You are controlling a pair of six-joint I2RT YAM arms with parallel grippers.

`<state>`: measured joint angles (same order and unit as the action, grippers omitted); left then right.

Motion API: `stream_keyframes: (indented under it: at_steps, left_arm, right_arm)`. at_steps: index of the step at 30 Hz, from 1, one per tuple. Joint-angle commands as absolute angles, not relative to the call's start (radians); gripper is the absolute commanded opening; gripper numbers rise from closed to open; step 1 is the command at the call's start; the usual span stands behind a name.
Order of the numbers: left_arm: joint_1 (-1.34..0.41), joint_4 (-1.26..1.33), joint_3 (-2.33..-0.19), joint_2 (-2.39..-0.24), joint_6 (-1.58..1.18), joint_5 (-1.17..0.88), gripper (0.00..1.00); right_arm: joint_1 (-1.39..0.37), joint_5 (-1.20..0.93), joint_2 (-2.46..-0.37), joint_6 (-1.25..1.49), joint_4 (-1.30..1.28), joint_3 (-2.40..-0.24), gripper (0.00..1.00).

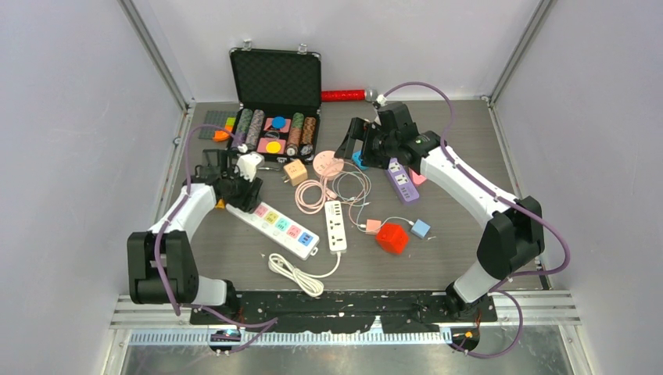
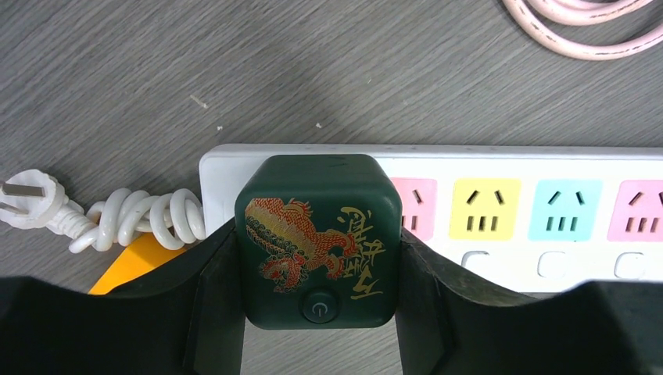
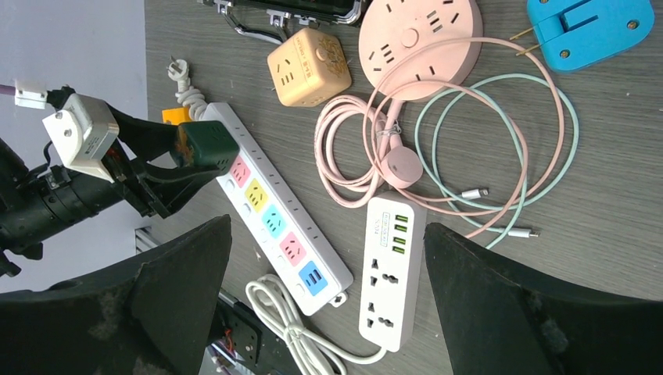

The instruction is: Insert the plug

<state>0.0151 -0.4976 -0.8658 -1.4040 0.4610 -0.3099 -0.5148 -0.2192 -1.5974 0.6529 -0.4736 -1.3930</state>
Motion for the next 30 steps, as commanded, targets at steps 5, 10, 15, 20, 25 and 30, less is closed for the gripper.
stream_keyframes:
  at_steps: [5, 10, 15, 20, 25, 30]
  left_arm:
    - [0.025, -0.551, -0.911, -1.288, 0.439, -0.277, 0.94]
    - [0.026, -0.519, -0.96, -1.171, 0.422, -0.305, 1.0]
    - [0.025, -0.448, -0.953, -1.061, 0.362, -0.276, 1.0]
    - [0.025, -0.22, -0.877, -0.951, 0.198, -0.262, 1.0]
    - [0.025, -0.047, -0.837, -0.939, -0.108, -0.248, 1.0]
    - [0.016, -0.169, -0.982, -1.125, -0.172, -0.583, 0.98]
  right_arm:
    - [-0.509, -0.206, -1.593, 0.632, -0.463, -1.469, 0.97]
    - [-0.509, -0.172, -1.587, 0.616, -0.464, -1.469, 0.95]
    - [-0.509, -0.15, -1.583, 0.599, -0.464, -1.466, 0.96]
    - [-0.514, -0.1, -1.58, 0.553, -0.465, -1.46, 1.0]
    - [-0.517, -0.039, -1.577, 0.516, -0.482, -1.453, 0.96]
    - [-0.518, -0.011, -1.565, 0.511, -0.484, -1.432, 0.96]
